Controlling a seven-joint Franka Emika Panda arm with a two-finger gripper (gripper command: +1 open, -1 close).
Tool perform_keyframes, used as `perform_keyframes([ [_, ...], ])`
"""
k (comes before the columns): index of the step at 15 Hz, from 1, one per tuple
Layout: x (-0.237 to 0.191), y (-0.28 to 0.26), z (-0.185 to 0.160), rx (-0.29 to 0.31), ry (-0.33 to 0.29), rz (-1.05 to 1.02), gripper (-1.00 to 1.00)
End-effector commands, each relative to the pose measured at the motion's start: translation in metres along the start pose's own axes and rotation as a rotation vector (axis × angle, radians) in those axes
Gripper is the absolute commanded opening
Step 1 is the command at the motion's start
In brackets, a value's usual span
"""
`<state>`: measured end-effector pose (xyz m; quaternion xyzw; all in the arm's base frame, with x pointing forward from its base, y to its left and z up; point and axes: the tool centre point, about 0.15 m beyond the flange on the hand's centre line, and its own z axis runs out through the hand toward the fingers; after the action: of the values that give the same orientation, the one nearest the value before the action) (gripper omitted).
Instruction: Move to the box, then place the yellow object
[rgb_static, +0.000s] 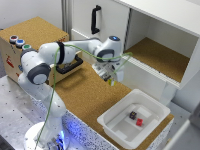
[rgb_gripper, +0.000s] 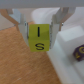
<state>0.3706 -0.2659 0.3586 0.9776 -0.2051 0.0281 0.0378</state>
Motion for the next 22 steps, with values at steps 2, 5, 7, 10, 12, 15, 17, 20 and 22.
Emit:
perform_keyframes([
  [2,0.089,0.088,0.033,0.024,-0.124,-0.004,-1.00],
  [5,0.110,0.104,0.051,0.015,-0.141,-0.018,-1.00],
  [7,0.114,0.108,0.066,0.024,-0.167,-0.033,-1.00],
  [10,0.118,0.102,0.079,0.052,-0.181,-0.087,-1.00],
  [12,0.116,0.097,0.081,0.070,-0.168,-0.105,1.00],
  [15,0.107,0.091,0.073,0.080,-0.134,-0.126,1.00],
  [17,0.097,0.085,0.062,0.088,-0.111,-0.150,1.00],
  [20,0.078,0.070,0.033,0.101,-0.070,-0.172,1.00],
  [22,0.059,0.051,0.010,0.111,-0.053,-0.192,1.00],
])
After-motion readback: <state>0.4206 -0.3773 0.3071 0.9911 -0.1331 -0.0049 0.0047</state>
